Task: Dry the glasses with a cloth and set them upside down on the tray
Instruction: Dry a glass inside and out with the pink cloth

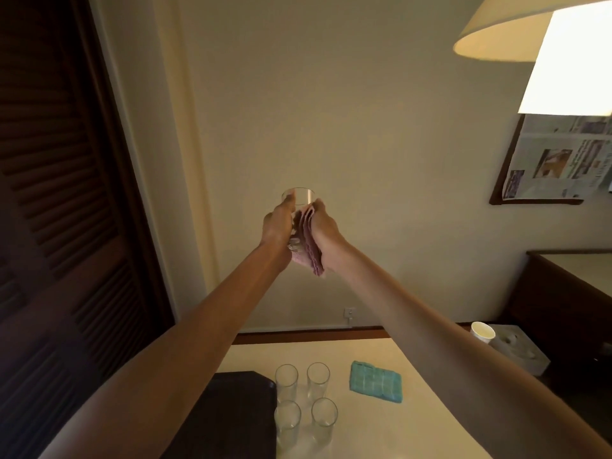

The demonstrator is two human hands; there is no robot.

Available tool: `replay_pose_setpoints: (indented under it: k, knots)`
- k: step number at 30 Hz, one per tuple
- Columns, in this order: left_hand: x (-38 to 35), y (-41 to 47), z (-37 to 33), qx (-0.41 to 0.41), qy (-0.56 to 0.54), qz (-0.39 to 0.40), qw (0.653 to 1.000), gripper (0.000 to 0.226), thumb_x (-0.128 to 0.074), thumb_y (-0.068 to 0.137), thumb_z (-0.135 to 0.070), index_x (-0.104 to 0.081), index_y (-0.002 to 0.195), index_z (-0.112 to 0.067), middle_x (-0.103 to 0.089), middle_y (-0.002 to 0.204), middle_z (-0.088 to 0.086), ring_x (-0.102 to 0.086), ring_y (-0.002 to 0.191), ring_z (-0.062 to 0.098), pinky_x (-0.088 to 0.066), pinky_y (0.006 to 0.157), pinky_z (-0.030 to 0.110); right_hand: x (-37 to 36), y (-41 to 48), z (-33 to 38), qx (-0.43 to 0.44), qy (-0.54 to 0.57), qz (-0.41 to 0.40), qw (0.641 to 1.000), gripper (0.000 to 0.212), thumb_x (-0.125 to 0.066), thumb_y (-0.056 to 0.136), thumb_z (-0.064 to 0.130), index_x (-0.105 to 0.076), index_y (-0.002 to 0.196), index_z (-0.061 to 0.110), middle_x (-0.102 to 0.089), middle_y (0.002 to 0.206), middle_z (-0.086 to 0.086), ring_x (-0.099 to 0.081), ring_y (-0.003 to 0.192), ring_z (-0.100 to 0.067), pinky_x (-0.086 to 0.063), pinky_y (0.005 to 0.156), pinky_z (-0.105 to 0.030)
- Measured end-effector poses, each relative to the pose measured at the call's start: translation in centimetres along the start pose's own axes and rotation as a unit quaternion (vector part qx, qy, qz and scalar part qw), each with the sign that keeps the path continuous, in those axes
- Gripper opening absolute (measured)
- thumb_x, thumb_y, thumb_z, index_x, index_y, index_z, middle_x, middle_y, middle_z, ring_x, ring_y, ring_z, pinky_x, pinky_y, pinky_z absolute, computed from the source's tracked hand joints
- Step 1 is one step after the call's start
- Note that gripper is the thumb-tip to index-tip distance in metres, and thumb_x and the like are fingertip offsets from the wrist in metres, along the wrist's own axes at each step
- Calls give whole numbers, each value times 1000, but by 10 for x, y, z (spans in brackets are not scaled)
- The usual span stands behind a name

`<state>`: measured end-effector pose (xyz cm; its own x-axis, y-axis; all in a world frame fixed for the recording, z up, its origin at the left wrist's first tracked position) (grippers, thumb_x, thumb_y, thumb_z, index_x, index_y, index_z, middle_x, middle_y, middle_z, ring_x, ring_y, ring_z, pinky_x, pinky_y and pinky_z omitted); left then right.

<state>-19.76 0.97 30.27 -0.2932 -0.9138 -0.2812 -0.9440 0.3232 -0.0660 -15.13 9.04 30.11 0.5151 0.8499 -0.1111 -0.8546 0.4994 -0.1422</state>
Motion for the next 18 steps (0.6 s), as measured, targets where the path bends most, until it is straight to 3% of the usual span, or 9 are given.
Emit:
replay_pose_setpoints:
  k: [2, 4, 6, 8, 10, 11, 13, 15, 18]
  knots:
    - [5, 3, -1, 6, -11, -4, 1000, 49, -64, 97, -49, -68, 120, -6, -78, 105, 13, -75, 97, 31, -59, 90, 43, -3, -3, -10, 34, -110, 4, 993, 74, -21, 98, 65, -66, 108, 6, -73, 100, -15, -71, 96, -29, -55, 93, -41]
    - [7, 2, -1, 16, -30, 27, 999, 48, -59, 102, -46, -67, 119, -1, -78, 97, 12, -75, 92, 30, -60, 83, 41, -3, -9, -8, 118, -222, -22, 968, 75, -21, 98, 66, -50, 119, 1, -69, 108, -16, -70, 97, -30, -55, 88, -41]
    - [5, -4, 2, 34, -50, 44, 997, 43, -50, 107, -42, -66, 117, -4, -75, 87, 8, -72, 84, 26, -57, 65, 32, 0, -17, 6, 216, -250, -59, 942, 62, -30, 99, 62, -41, 119, 4, -65, 108, -13, -67, 90, -25, -54, 78, -40]
    - [0, -11, 4, 40, -54, 54, 996, 49, -37, 111, -42, -66, 124, -5, -74, 99, 13, -70, 89, 28, -56, 60, 31, 6, -17, 20, 263, -242, -95, 929, 55, -35, 100, 57, -45, 117, 6, -63, 105, -8, -64, 89, -22, -50, 76, -36]
    - [-5, -12, 8, 31, -57, 64, 996, 59, -30, 111, -48, -68, 128, -7, -74, 116, 18, -71, 105, 33, -59, 76, 40, 12, -8, 26, 218, -172, -95, 956, 60, -33, 97, 63, -61, 104, 10, -68, 90, -7, -68, 81, -22, -54, 80, -38]
    - [-7, -13, 9, 25, -47, 72, 996, 61, -32, 109, -55, -71, 123, -10, -76, 113, 17, -73, 102, 31, -59, 79, 41, 13, -6, 26, 161, -98, -81, 979, 65, -31, 95, 66, -67, 90, 13, -70, 79, -7, -69, 75, -25, -56, 83, -40]
    - [-10, -20, 7, 13, 1, 74, 997, 61, -42, 102, -65, -74, 112, -14, -78, 89, 7, -74, 81, 23, -57, 68, 34, 11, -9, 20, 35, 60, -43, 997, 64, -32, 98, 59, -66, 69, 12, -67, 64, -10, -66, 64, -29, -58, 81, -44]
    - [-9, -21, 5, 3, 33, 53, 998, 58, -50, 99, -66, -73, 115, -15, -76, 87, 2, -74, 80, 20, -56, 68, 32, 6, -18, 14, -27, 127, -23, 991, 56, -34, 103, 48, -63, 72, 11, -64, 66, -12, -63, 62, -27, -57, 74, -39]
    - [-1, -13, 3, 4, 4, 28, 1000, 62, -61, 92, -63, -67, 125, -11, -77, 108, 12, -76, 96, 29, -60, 84, 41, -1, -26, -5, -19, 68, -12, 997, 61, -29, 103, 56, -67, 85, 13, -72, 81, -11, -70, 81, -28, -57, 88, -41]
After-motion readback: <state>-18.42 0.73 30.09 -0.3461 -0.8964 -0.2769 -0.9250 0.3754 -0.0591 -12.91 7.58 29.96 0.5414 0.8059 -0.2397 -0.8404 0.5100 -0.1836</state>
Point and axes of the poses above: each hand's wrist, its own y-axis towards the middle knuckle, its own x-axis out of the back of the hand, z = x × y, the point moved 5 cm from there along y, towards the middle knuckle
